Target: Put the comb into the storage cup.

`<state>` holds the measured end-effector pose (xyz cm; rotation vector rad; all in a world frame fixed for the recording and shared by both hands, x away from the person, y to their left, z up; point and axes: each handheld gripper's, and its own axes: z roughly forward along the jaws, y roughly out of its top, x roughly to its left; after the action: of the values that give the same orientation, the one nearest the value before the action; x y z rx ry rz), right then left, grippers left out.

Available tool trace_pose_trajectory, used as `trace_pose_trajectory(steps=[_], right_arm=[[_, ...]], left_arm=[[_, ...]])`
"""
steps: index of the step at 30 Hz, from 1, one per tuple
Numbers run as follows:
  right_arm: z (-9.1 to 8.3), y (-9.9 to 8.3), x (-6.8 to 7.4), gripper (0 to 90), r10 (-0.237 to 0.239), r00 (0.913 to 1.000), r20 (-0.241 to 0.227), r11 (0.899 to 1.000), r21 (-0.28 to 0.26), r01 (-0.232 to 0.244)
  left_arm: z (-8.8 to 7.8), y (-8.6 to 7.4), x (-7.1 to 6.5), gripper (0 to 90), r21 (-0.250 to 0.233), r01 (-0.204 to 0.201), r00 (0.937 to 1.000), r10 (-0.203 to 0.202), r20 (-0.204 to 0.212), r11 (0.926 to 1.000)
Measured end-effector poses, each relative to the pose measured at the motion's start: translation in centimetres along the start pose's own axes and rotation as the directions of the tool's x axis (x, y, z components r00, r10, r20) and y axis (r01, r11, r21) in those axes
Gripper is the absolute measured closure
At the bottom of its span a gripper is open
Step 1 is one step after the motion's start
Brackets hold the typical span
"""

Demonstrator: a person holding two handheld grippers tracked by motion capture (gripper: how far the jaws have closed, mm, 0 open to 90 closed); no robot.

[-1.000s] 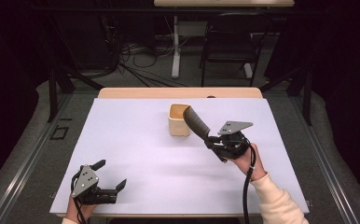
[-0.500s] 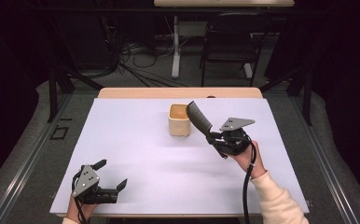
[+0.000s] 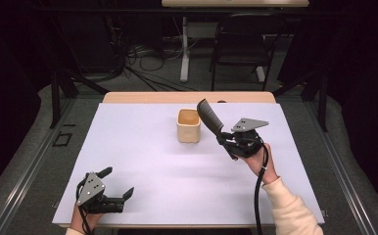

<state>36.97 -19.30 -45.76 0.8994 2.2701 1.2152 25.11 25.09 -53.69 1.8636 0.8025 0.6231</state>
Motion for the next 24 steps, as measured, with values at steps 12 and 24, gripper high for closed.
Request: trace_pose_trajectory(steps=[12,24], right_arm=[[-0.1,1.0,-0.3,72.1,0.018,0.9997,0.016,0.999,-0.043,-0.017],[0.0,3.0,0.4,72.1,-0.027,0.9991,0.033,0.999,-0.047,0.028]], left_arm=[[0.0,-0.1,0.1,0.2,0.005,0.005,0.9999,-0.005,-0.016,1.0000],[0.0,-0.2,0.1,0.1,0.000,0.003,1.0000,-0.003,-0.003,1.0000]])
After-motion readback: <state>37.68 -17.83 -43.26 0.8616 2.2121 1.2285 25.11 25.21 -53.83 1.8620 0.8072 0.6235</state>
